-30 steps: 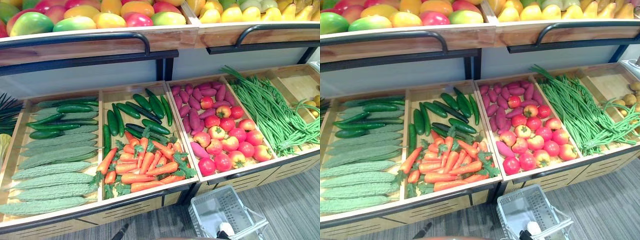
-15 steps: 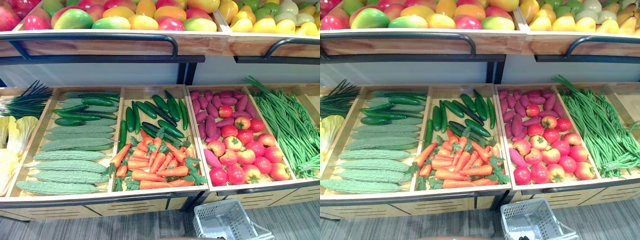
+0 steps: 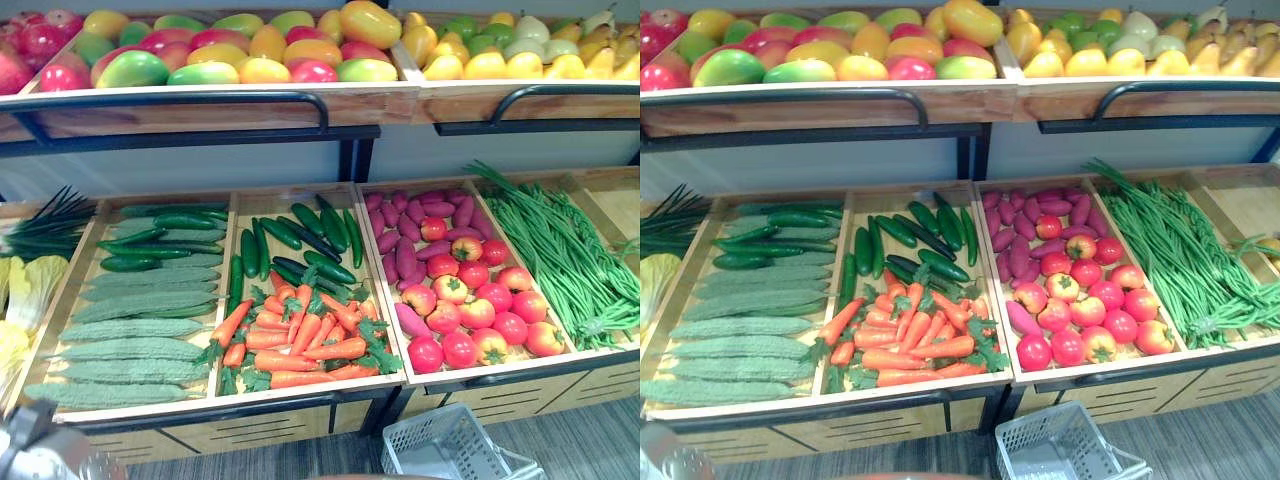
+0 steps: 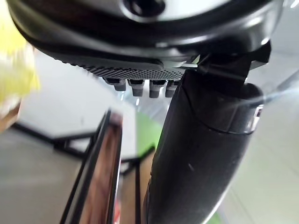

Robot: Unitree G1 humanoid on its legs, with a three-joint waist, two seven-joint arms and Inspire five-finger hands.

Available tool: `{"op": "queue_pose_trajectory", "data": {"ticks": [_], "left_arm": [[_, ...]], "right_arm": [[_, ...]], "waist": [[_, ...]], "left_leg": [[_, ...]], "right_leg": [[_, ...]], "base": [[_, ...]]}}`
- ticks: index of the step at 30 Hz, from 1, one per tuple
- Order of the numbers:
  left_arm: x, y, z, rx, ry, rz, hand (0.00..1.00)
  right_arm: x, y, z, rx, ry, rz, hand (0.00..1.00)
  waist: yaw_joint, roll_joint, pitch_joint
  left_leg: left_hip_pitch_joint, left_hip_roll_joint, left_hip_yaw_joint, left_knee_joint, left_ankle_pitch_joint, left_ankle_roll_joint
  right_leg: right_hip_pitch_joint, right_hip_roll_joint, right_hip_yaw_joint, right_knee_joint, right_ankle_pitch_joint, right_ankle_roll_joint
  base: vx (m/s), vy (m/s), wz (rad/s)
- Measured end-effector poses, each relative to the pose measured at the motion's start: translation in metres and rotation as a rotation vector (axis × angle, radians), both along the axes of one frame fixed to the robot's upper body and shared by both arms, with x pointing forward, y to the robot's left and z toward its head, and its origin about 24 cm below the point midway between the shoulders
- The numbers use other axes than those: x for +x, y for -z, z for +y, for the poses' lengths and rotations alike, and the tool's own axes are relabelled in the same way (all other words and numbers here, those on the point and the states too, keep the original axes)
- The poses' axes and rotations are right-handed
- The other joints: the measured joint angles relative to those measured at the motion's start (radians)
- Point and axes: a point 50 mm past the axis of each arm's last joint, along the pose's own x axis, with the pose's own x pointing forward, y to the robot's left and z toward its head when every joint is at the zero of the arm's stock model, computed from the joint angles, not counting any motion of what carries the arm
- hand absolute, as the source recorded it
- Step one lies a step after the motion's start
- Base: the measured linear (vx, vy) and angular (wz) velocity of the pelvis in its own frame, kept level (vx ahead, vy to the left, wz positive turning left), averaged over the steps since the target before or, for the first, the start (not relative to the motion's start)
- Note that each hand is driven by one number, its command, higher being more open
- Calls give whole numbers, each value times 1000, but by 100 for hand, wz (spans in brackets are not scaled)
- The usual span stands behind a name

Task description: Pick vegetable in the basket

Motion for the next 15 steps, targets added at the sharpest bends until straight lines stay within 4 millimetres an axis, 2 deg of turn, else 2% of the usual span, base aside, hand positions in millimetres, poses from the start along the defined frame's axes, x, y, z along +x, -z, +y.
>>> {"op": "queue_pose_trajectory", "data": {"ticks": [3, 4, 6, 9, 11, 15], "left_arm": [[39, -10, -27, 65, 256, 124, 100], [43, -10, -31, 73, 295, 145, 100], [62, -6, -55, 87, 471, 236, 100], [79, -1, -84, 135, 650, 355, 100], [84, 3, -96, 171, 717, 425, 100], [93, 25, -116, 327, 807, 733, 100]], "right_arm": [[5, -2, -2, 1, -21, -24, 0], [6, -2, -2, 0, -27, -28, 0], [6, -2, -2, 7, -33, -30, 0], [7, -2, -3, 12, -58, -34, 0], [8, -3, -3, 12, -64, -35, 0], [10, -4, -4, 9, -89, -42, 0]], "waist": [[-14, 5, -8], [-16, 7, -7], [-24, 9, -6], [-29, 10, -6], [-29, 10, -6], [-30, 14, -4]], "left_leg": [[3, 9, 37, 0, 1, -1], [3, 11, 44, 0, 1, -2], [13, 18, 64, 0, 1, -3], [21, 24, 81, 0, 1, -3], [26, 27, 88, 0, 1, -4], [34, 33, 106, 0, -1, -6]], "right_leg": [[-16, 15, 32, -7, 12, -9], [-20, 17, 40, -7, 14, -10], [-23, 29, 58, -7, 18, -15], [-24, 38, 74, -7, 21, -19], [-24, 41, 79, -6, 21, -20], [-25, 50, 97, -6, 22, -21]], "base": [[-50, -55, -32], [-56, -69, -32], [-51, -75, -27], [-59, -81, -17], [-48, -59, -11], [-54, -66, -11]]}}
